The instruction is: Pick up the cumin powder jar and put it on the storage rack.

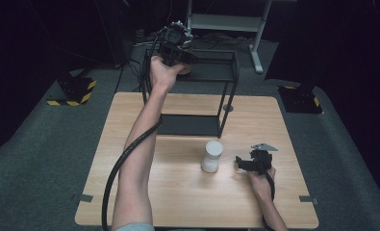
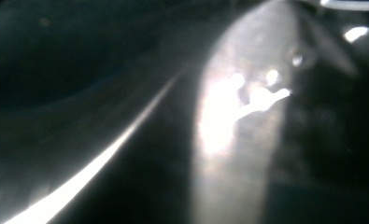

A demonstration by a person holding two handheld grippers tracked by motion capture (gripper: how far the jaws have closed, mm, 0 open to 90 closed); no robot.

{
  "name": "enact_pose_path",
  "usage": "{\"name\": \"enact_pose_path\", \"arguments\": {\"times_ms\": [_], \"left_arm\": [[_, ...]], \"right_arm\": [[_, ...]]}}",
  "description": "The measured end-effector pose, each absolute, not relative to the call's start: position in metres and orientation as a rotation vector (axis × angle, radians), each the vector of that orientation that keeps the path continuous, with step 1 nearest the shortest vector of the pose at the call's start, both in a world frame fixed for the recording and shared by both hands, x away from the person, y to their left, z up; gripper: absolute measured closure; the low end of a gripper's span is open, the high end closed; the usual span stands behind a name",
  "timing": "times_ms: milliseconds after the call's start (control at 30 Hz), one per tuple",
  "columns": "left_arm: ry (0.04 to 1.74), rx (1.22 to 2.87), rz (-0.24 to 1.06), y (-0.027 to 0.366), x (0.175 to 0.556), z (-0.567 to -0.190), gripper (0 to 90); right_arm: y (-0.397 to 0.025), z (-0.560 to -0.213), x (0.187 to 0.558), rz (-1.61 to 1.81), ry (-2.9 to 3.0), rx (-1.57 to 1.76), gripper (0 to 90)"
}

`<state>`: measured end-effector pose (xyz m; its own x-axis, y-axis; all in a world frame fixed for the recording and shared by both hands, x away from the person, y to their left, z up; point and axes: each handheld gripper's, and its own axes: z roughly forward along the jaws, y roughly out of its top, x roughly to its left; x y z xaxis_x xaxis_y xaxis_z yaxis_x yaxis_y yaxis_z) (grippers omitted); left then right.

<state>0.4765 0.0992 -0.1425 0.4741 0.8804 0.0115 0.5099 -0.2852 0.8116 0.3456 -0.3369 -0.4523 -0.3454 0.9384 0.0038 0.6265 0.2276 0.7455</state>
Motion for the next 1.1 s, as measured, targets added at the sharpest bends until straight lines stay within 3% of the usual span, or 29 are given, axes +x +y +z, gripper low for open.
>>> {"name": "enact_pose_path", "arguments": {"times_ms": [733, 1100], "left_arm": [[1.169, 1.937, 0.568, 0.1024, 0.4821, -0.1506, 29.7], [1.180, 1.930, 0.566, 0.1075, 0.4788, -0.1483, 8.4]], "right_arm": [[-0.3385, -0.4522, 0.3460, 0.935, 2.053, 1.448, 7.0], [-0.3388, -0.4524, 0.3461, 0.939, 2.051, 1.451, 7.0]]}}
